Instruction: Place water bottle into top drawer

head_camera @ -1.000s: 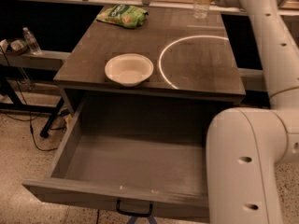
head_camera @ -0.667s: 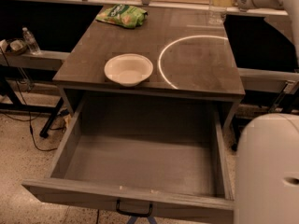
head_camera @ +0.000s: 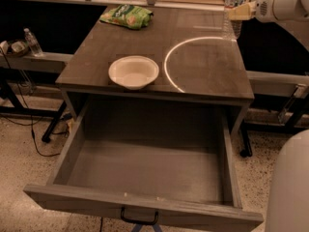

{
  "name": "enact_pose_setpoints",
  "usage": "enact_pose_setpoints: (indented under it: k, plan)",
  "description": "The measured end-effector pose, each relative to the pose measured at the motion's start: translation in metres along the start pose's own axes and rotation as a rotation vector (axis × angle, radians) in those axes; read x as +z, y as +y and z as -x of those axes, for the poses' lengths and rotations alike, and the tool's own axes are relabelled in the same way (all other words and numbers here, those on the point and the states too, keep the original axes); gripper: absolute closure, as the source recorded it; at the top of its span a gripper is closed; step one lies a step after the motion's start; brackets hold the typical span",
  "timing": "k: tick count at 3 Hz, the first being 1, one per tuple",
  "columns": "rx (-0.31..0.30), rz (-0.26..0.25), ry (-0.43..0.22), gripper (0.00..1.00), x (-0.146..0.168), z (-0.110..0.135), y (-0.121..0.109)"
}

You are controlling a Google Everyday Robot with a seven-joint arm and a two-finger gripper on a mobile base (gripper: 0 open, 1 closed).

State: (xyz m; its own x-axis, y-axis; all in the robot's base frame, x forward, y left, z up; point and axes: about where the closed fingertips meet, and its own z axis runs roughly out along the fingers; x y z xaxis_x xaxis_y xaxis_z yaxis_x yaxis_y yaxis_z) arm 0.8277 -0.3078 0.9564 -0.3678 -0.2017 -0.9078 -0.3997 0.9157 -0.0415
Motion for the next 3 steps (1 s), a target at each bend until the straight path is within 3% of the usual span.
enact_pose_setpoints:
  k: [1, 3]
  plan:
    - [0.005, 0.034, 0.001, 1.0, 0.0, -0.005, 0.007]
    - [-0.024, 0.206, -0.046, 1.0, -0.097, -0.028, 0.044]
